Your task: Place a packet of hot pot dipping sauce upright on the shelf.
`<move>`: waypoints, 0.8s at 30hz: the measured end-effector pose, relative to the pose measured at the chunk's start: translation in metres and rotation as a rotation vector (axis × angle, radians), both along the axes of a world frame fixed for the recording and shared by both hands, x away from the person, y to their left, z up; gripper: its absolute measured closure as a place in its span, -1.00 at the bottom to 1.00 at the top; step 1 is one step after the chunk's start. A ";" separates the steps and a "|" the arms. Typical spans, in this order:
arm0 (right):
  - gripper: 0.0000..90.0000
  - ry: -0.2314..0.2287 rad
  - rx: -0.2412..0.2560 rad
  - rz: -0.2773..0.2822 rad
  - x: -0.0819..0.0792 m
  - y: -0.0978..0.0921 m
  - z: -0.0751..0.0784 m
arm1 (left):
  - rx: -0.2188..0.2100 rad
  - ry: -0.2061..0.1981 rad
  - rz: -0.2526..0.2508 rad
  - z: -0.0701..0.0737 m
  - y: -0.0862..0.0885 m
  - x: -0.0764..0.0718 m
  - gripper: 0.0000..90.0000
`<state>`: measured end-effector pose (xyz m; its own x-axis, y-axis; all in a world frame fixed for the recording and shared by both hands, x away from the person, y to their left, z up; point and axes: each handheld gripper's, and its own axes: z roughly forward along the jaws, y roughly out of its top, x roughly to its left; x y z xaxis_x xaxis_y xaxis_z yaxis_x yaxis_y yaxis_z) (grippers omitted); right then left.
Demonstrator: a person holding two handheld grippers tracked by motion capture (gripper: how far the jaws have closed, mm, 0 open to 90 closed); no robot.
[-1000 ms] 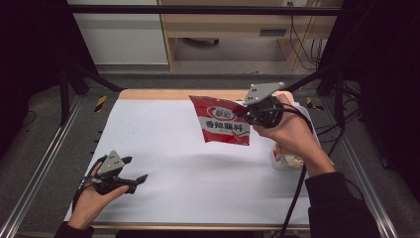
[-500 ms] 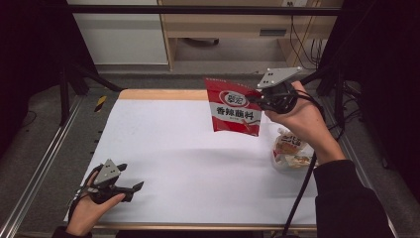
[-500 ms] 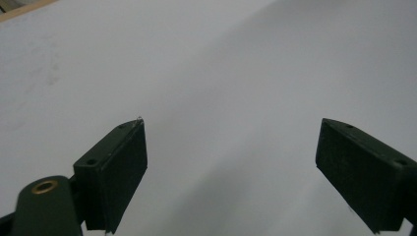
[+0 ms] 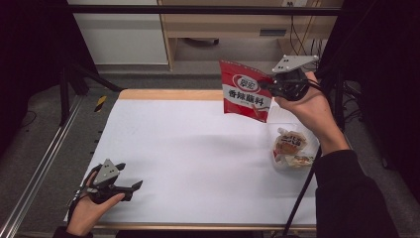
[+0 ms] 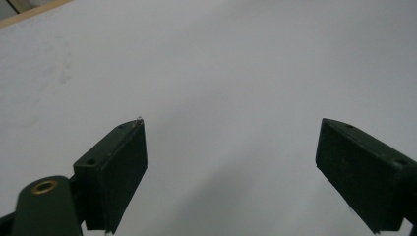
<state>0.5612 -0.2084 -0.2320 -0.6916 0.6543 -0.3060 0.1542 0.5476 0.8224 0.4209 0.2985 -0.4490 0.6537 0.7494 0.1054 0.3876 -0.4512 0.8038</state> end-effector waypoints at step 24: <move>1.00 -0.006 0.048 -0.121 0.013 -0.048 -0.017 | 0.012 0.000 0.000 -0.001 -0.001 0.001 -0.73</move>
<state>0.5738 -0.2567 -0.2489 -0.6051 0.7467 -0.2763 0.2120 0.4856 0.8481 0.4220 0.2971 -0.4502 0.6533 0.7483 0.1147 0.3878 -0.4610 0.7982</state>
